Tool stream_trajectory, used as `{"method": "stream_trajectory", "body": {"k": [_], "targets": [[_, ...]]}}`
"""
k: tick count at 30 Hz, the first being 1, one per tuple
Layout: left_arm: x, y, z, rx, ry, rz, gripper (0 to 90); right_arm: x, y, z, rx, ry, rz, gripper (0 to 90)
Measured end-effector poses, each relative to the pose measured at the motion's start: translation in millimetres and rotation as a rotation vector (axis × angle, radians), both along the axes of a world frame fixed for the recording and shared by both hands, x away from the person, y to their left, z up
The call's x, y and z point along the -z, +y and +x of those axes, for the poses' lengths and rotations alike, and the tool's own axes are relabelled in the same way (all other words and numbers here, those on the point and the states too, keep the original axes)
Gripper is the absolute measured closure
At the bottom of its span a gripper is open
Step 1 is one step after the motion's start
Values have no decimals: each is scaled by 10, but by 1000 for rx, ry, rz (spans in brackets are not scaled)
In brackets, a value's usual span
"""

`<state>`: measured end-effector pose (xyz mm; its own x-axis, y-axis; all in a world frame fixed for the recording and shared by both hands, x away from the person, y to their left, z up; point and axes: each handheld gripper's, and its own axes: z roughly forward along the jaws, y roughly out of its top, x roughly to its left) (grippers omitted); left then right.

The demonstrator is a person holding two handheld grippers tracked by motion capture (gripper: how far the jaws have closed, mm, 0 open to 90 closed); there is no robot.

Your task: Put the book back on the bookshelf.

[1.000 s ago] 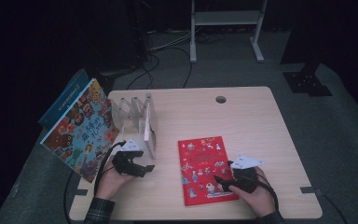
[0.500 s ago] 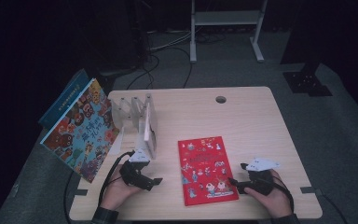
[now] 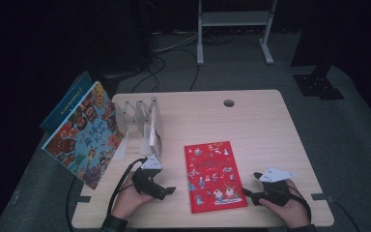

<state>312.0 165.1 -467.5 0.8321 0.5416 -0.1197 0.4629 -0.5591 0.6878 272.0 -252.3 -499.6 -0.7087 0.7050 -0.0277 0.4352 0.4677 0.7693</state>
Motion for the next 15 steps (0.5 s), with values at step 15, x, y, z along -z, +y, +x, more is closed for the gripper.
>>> {"method": "stream_trajectory", "body": {"k": [15], "targets": [[29, -60, -6, 21, 4, 2, 28, 8, 182, -57, -69, 1, -2, 252]]}}
